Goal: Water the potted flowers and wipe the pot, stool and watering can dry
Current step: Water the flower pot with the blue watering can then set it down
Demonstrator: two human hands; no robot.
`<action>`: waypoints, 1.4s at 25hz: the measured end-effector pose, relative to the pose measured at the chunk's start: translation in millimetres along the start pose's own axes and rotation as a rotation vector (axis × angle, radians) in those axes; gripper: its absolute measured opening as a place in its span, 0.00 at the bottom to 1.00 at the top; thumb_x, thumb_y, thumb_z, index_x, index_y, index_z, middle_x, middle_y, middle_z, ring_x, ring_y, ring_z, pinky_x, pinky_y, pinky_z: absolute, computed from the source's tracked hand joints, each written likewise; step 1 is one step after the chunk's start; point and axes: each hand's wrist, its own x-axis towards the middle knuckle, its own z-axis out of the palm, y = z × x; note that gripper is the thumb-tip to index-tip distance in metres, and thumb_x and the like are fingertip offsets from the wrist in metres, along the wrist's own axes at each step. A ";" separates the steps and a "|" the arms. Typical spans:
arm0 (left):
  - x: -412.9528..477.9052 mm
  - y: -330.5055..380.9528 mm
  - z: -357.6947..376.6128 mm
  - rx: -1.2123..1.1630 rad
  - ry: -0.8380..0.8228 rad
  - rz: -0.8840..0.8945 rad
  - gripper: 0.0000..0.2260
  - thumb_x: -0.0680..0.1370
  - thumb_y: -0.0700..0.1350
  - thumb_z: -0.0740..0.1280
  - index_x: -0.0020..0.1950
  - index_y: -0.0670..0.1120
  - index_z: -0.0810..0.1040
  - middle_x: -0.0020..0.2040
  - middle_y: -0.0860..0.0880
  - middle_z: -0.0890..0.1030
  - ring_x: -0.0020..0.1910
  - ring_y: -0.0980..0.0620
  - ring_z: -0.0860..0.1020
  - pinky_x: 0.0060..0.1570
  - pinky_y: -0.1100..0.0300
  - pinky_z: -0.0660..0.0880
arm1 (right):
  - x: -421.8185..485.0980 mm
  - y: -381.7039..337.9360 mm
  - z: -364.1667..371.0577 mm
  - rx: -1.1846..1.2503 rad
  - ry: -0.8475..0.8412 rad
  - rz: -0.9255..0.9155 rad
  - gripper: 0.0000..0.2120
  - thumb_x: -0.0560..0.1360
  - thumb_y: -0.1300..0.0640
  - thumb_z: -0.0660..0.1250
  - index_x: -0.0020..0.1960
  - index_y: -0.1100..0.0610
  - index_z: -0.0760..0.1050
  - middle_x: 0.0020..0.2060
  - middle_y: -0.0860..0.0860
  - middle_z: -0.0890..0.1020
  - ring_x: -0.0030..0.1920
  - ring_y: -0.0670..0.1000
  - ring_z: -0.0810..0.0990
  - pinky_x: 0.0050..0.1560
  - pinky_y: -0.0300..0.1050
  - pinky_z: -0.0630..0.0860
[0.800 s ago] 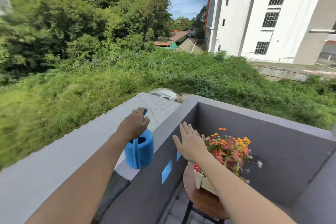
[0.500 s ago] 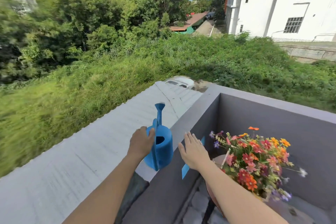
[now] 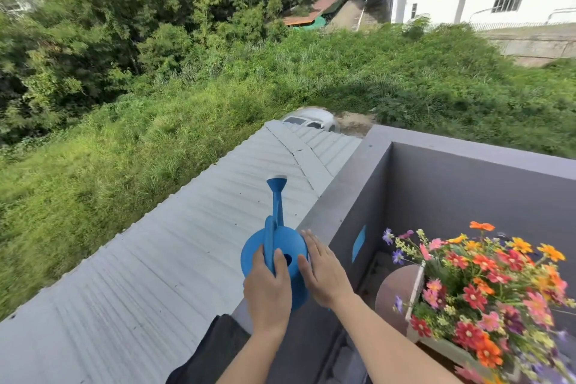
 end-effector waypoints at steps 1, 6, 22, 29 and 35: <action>1.2 -1.4 1.7 0.008 0.006 -0.009 0.10 0.80 0.48 0.59 0.54 0.46 0.75 0.36 0.53 0.78 0.35 0.56 0.76 0.35 0.62 0.68 | 0.3 -0.9 1.5 0.052 -0.008 0.016 0.45 0.68 0.26 0.30 0.77 0.50 0.48 0.77 0.48 0.56 0.77 0.47 0.54 0.76 0.47 0.54; 12.1 -1.8 -3.9 -0.034 -0.009 -0.015 0.11 0.79 0.48 0.61 0.54 0.44 0.79 0.36 0.55 0.79 0.36 0.58 0.76 0.36 0.68 0.69 | -4.9 -16.5 1.5 0.243 -0.015 0.085 0.34 0.77 0.35 0.44 0.77 0.51 0.48 0.75 0.47 0.62 0.73 0.49 0.63 0.71 0.46 0.63; -42.0 94.6 -82.5 -0.171 -0.229 0.200 0.05 0.72 0.49 0.72 0.36 0.55 0.82 0.31 0.58 0.84 0.34 0.60 0.80 0.39 0.61 0.72 | -105.8 -72.0 -70.8 0.449 0.509 0.007 0.45 0.70 0.26 0.41 0.78 0.54 0.46 0.75 0.42 0.53 0.76 0.42 0.53 0.75 0.42 0.54; -70.0 125.7 -105.8 -0.106 -0.299 0.288 0.05 0.70 0.52 0.74 0.37 0.51 0.83 0.20 0.57 0.76 0.21 0.60 0.70 0.28 0.63 0.68 | -161.2 -84.3 -96.0 0.235 0.573 -0.071 0.44 0.72 0.28 0.36 0.77 0.57 0.42 0.78 0.49 0.46 0.74 0.41 0.46 0.76 0.43 0.45; -75.6 138.4 -113.6 0.005 -0.369 0.383 0.07 0.71 0.50 0.73 0.40 0.46 0.84 0.15 0.55 0.67 0.14 0.56 0.61 0.16 0.68 0.59 | -182.4 -75.8 -98.3 0.026 0.564 -0.100 0.42 0.73 0.30 0.37 0.77 0.56 0.40 0.78 0.50 0.43 0.78 0.48 0.45 0.77 0.49 0.43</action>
